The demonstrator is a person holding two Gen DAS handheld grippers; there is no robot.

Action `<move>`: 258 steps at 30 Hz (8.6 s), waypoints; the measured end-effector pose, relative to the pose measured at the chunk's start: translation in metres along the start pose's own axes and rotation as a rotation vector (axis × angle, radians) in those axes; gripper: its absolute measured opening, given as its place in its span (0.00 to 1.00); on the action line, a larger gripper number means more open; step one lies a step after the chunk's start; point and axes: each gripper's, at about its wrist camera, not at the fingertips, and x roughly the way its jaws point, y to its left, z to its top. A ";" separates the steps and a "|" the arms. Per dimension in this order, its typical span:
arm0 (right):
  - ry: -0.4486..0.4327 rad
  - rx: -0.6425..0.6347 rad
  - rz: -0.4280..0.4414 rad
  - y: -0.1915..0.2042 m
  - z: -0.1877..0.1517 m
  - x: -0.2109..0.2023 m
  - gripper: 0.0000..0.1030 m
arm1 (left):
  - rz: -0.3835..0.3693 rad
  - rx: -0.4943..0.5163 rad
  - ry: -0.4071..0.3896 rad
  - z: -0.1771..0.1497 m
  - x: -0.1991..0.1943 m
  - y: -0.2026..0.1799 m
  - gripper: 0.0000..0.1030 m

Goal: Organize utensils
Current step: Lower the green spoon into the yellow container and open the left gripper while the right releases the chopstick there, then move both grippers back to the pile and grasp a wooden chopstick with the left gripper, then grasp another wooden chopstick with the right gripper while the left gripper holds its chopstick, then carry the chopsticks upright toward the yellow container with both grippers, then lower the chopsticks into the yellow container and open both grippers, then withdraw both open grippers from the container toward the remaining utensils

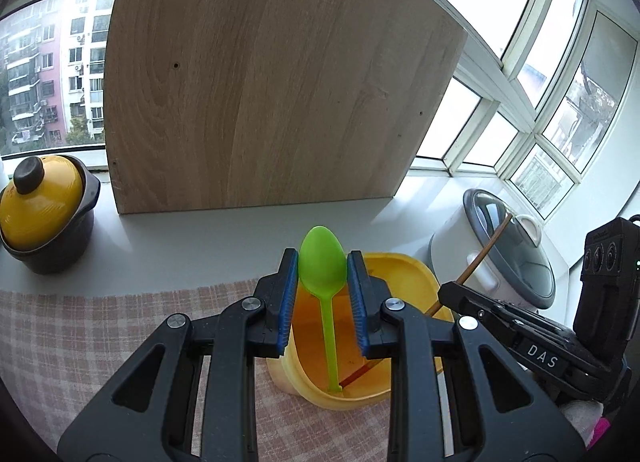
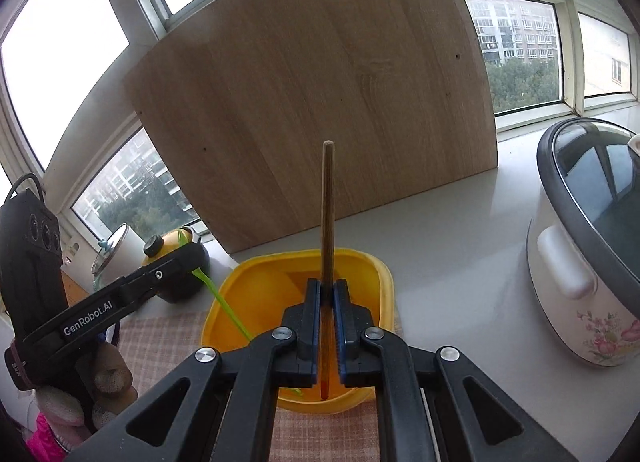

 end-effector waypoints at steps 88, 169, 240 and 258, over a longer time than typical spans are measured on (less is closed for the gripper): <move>0.483 0.153 0.253 0.078 -0.182 0.105 0.17 | -0.154 -0.100 0.580 -0.204 -0.070 0.130 0.14; 0.249 -0.153 0.182 0.041 -0.113 -0.032 0.02 | 0.052 -0.057 0.145 -0.103 -0.131 0.045 0.03; -0.015 -0.150 0.050 0.019 0.009 0.003 0.02 | 0.066 -0.015 0.061 -0.011 -0.017 -0.026 0.03; -0.009 -0.134 0.095 0.002 0.007 -0.009 0.66 | 0.117 -0.066 0.039 -0.017 -0.039 -0.018 0.38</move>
